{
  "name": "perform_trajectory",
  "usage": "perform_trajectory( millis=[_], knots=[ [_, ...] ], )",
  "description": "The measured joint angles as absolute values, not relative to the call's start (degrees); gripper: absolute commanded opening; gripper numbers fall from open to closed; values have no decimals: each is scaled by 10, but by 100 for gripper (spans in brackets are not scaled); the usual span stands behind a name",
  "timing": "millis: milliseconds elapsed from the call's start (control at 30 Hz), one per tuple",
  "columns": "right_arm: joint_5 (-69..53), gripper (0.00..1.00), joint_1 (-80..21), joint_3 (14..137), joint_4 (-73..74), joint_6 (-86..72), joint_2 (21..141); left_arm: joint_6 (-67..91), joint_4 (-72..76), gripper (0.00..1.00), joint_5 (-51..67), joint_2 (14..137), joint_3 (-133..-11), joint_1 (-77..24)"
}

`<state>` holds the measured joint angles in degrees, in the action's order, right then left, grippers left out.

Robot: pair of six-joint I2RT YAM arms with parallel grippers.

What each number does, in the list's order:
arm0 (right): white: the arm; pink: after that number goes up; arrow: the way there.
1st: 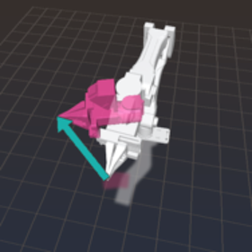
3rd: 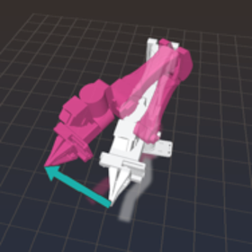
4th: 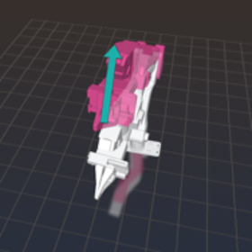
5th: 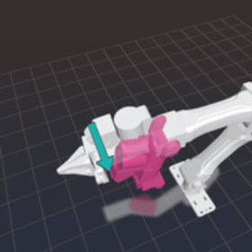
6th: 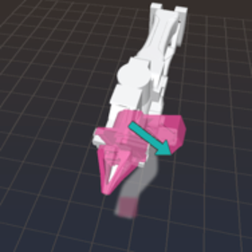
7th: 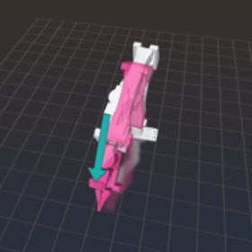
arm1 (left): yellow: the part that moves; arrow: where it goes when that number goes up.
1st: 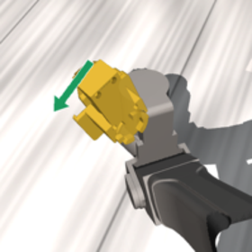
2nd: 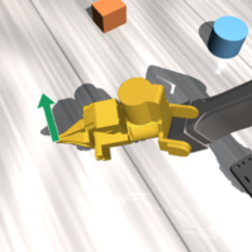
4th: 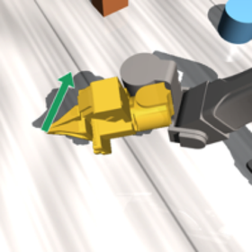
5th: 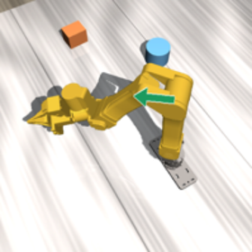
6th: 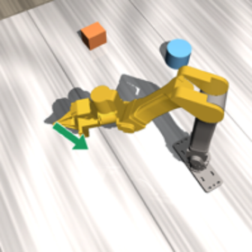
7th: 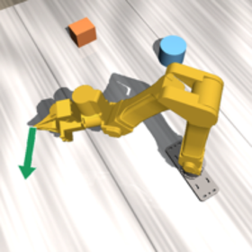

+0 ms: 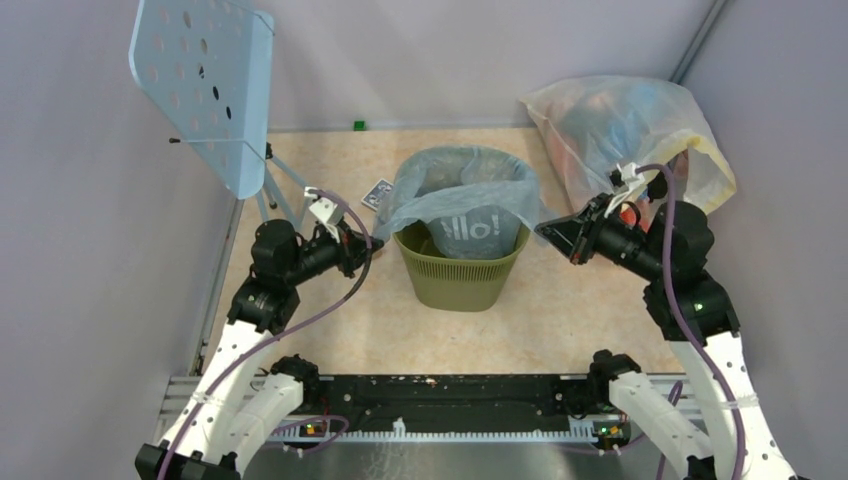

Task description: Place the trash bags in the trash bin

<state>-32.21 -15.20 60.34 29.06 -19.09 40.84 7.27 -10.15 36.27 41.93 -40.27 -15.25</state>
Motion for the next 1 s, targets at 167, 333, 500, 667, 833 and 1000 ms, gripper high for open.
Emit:
perform_trajectory(
  millis=[167,333,500,667,833,1000],
  knots=[
    [-326,0,-152,543,304,-193,375,76,-102,0,360,419,-403,-152],
    [-331,0,-152,478,309,-197,381,82,-102,0,362,419,-403,-152],
    [-332,0,-152,445,302,-197,398,94,-102,0,369,414,-403,-152],
    [-332,0,-152,442,296,-196,403,110,-103,0,403,395,-403,-152],
    [-324,0,-152,442,297,-190,398,119,-106,0,442,369,-403,-152],
    [-313,0,-152,436,295,-186,395,111,-119,0,457,337,-384,-152]
  ],
)
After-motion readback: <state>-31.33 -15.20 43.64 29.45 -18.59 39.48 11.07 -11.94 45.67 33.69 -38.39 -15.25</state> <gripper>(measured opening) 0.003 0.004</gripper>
